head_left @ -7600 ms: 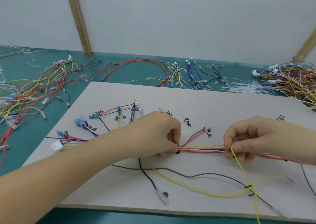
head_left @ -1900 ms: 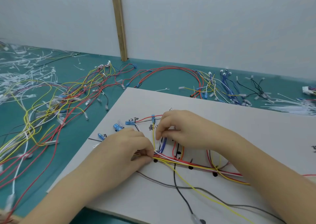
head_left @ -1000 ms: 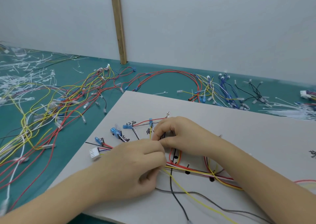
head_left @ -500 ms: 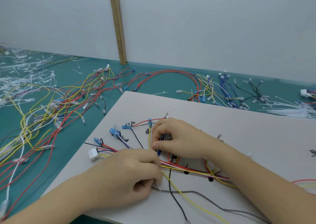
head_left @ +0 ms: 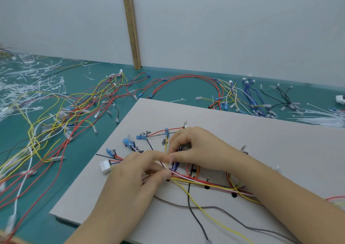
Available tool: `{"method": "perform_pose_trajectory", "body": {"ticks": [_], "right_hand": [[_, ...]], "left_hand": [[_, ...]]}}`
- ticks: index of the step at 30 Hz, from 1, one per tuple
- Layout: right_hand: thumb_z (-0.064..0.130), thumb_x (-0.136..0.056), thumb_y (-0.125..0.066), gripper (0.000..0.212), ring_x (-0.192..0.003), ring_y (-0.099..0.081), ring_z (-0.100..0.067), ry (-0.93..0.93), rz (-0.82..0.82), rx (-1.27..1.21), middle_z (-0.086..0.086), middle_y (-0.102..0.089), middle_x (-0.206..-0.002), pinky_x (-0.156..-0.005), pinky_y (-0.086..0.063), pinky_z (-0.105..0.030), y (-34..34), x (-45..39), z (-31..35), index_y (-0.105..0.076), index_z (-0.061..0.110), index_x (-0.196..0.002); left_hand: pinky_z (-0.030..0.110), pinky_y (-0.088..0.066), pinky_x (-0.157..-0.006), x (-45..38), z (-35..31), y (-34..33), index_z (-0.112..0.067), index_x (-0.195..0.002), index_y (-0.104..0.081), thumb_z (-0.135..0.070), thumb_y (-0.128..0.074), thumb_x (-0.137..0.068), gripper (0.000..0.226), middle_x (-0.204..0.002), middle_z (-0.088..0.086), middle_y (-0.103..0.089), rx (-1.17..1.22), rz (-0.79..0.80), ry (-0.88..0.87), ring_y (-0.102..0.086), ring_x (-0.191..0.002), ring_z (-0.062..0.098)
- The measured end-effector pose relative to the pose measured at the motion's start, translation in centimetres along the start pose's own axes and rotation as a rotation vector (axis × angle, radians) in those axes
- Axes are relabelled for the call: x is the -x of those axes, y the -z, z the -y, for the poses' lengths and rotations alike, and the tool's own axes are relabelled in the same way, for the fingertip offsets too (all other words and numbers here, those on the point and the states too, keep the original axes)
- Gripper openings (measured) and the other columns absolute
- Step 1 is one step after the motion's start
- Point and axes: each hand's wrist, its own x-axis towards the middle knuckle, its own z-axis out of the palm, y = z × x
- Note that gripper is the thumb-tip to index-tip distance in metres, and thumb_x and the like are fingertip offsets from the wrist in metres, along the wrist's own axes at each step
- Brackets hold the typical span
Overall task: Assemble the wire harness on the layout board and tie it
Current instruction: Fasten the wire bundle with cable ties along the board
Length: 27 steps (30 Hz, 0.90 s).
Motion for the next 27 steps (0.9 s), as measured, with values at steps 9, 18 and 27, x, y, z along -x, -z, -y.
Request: {"method": "perform_pose_trajectory", "body": {"ticks": [9,18,27], "right_hand": [[0.014,-0.083,-0.067,0.015,-0.081,-0.062,-0.002,0.029,0.089,-0.097,0.015,-0.067,-0.08,-0.079,-0.047,-0.017,0.7,0.1,-0.5,-0.07,0.027,-0.078],[0.01,-0.086,-0.064,0.018,-0.071,-0.056,0.006,0.022,0.067,-0.214,0.014,-0.065,-0.077,-0.071,-0.042,-0.012,0.9,0.4,-0.7,-0.065,0.027,-0.08],[0.012,-0.086,-0.063,0.013,-0.078,-0.058,-0.004,0.018,0.07,-0.176,0.008,-0.066,-0.082,-0.082,-0.046,-0.028,0.7,0.2,-0.9,-0.066,0.024,-0.082]], "left_hand": [[0.001,-0.033,-0.07,-0.3,-0.5,-1.0,-0.043,-0.064,-0.059,-0.019,-0.071,-0.072,0.028,-0.091,-0.029,-0.057,-0.119,-0.22,0.162,-0.05,-0.083,0.001],[0.012,-0.036,-0.067,-0.3,-0.6,-1.4,-0.025,-0.084,-0.075,-0.018,-0.061,-0.068,0.022,-0.06,-0.026,-0.051,-0.256,-0.241,0.026,-0.044,-0.072,0.005],[0.013,-0.035,-0.064,-0.3,-0.4,-1.4,-0.026,-0.09,-0.074,-0.018,-0.063,-0.071,0.022,-0.063,-0.014,-0.066,-0.26,-0.21,-0.004,-0.041,-0.069,0.006]]}}
